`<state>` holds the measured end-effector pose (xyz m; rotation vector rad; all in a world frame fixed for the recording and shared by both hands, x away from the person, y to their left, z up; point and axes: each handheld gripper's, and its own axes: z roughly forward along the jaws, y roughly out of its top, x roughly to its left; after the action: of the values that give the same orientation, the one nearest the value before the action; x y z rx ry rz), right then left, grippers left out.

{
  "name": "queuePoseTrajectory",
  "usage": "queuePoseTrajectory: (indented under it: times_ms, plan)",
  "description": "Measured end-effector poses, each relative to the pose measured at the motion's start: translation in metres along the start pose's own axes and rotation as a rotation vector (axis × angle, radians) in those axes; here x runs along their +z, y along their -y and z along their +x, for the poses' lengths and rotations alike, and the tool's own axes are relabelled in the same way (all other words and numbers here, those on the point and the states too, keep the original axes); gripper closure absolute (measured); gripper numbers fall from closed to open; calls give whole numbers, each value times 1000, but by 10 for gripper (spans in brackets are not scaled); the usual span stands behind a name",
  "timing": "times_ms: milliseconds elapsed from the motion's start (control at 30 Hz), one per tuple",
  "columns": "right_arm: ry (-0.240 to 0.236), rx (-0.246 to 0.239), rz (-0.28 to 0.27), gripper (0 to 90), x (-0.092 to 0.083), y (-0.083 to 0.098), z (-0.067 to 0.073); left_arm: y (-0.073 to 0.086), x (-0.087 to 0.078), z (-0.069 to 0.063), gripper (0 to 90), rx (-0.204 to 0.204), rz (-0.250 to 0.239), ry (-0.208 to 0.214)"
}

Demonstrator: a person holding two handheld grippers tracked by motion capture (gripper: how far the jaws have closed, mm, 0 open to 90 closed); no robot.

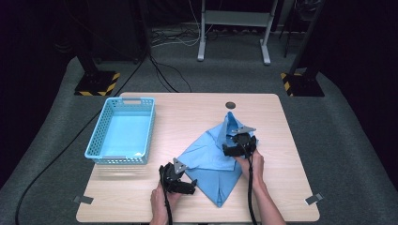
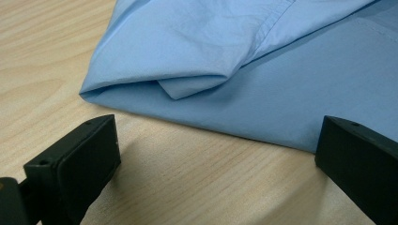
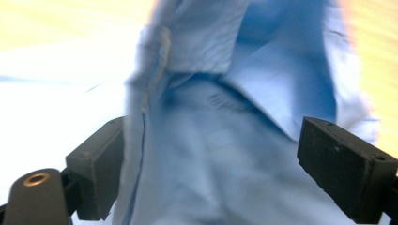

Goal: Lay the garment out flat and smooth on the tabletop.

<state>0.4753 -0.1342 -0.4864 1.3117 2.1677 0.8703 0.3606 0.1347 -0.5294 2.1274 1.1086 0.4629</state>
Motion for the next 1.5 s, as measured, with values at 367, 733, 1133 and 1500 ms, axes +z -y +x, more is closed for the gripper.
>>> queuePoseTrajectory:
  times_ms: [367, 733, 1133, 1500]
  plan:
    - [37, 94, -38, 100, -24, 3, -27, 0, 0, 0, 0, -1, -1, 0]
    - [62, 25, 115, 89, 10, 24, -16, 0, 0, 0, 0, -4, -2, -1]
    - [42, 130, 57, 114, 4, 25, -43, 0, 0, 0, 0, -2, -1, -1]
    - [35, 130, 39, 177, 2, 47, -43, 1, -1, -1, 0, 13, -1, 10]
